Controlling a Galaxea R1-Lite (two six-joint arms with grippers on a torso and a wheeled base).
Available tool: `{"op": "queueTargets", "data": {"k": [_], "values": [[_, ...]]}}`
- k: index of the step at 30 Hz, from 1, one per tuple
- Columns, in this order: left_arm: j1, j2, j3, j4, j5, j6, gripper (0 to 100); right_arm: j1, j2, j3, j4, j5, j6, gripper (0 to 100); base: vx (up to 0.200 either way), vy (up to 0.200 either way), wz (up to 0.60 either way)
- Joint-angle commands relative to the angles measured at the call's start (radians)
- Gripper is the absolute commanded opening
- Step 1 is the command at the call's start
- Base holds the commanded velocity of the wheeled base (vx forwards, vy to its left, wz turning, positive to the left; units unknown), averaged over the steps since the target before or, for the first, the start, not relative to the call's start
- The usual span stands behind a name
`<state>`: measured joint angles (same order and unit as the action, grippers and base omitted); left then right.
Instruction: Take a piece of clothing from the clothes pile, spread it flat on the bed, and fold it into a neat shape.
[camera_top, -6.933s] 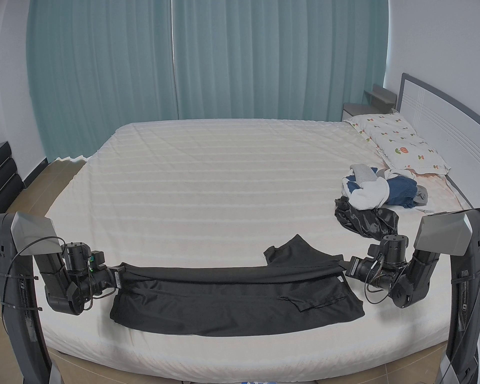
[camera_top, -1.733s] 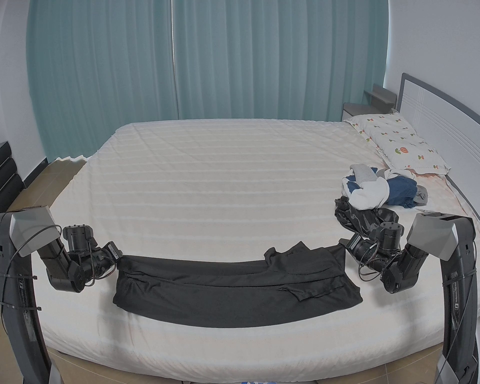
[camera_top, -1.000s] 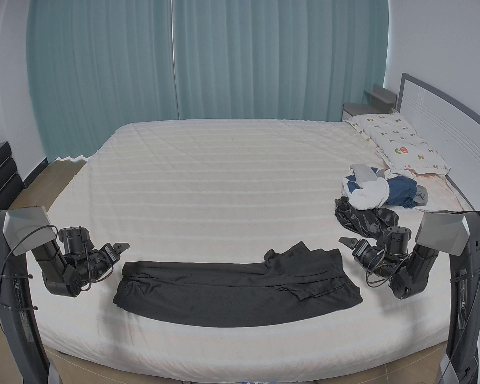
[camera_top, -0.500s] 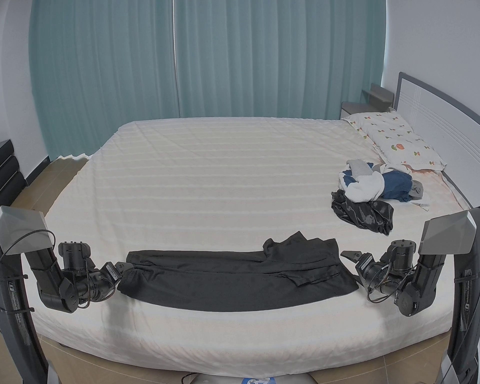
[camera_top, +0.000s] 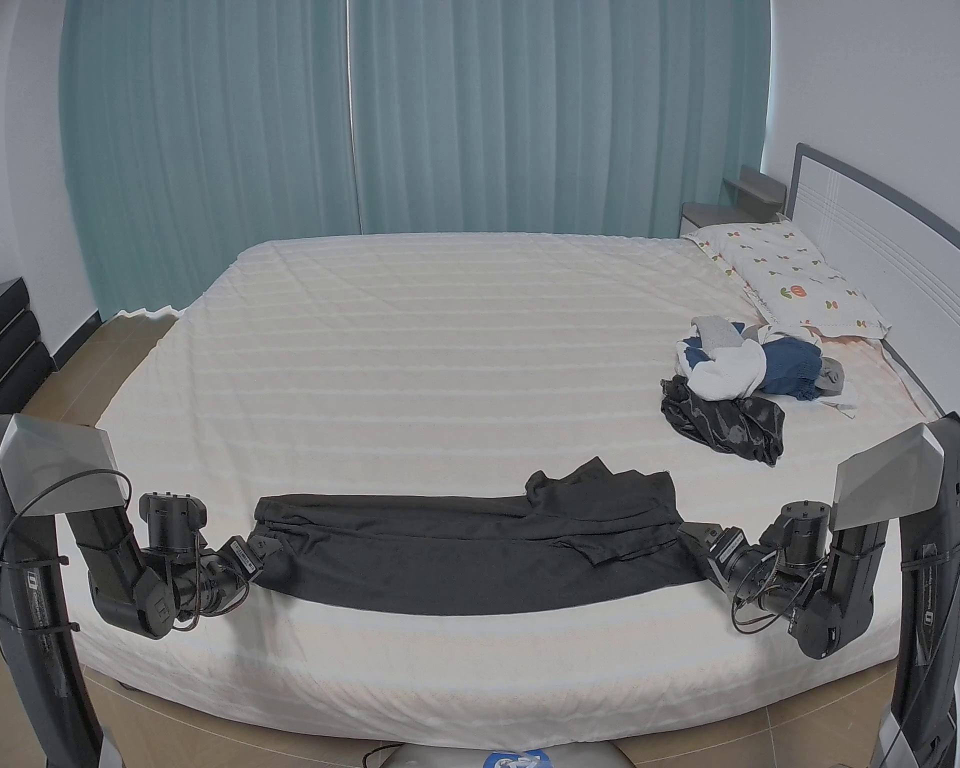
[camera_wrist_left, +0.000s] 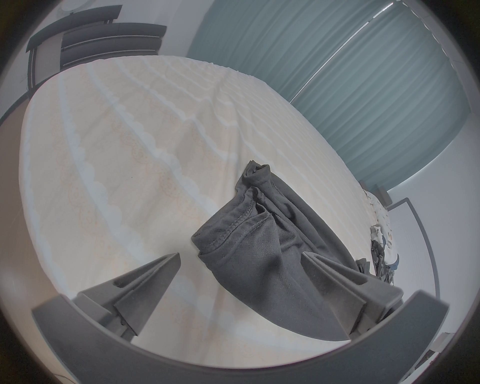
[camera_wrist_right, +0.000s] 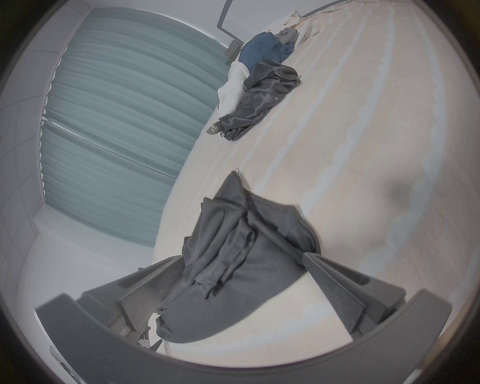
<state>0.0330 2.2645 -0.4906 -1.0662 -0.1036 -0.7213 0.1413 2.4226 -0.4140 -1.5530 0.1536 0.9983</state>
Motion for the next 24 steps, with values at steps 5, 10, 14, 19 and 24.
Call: {"op": "queueTargets", "data": {"k": [5,10,14,19,24], "values": [[-0.012,0.038,-0.032,-0.003,0.022,0.000,100,0.046,0.006,0.027,-0.010,-0.042,-0.004,100,0.000,0.000,0.00],[-0.019,0.046,-0.036,-0.003,0.053,0.000,100,0.063,0.004,0.032,-0.010,-0.042,-0.004,100,0.000,0.000,0.00],[-0.024,0.052,-0.042,-0.003,0.070,0.000,100,0.080,0.006,0.038,-0.010,-0.042,-0.004,100,0.000,0.000,0.00],[-0.025,0.052,-0.046,-0.003,0.074,-0.001,100,0.081,0.009,0.040,-0.010,-0.042,-0.004,100,0.000,0.000,0.00],[-0.025,0.053,-0.045,-0.003,0.076,-0.001,0,0.083,0.009,0.043,-0.009,-0.042,-0.006,100,0.000,0.000,0.00]]}}
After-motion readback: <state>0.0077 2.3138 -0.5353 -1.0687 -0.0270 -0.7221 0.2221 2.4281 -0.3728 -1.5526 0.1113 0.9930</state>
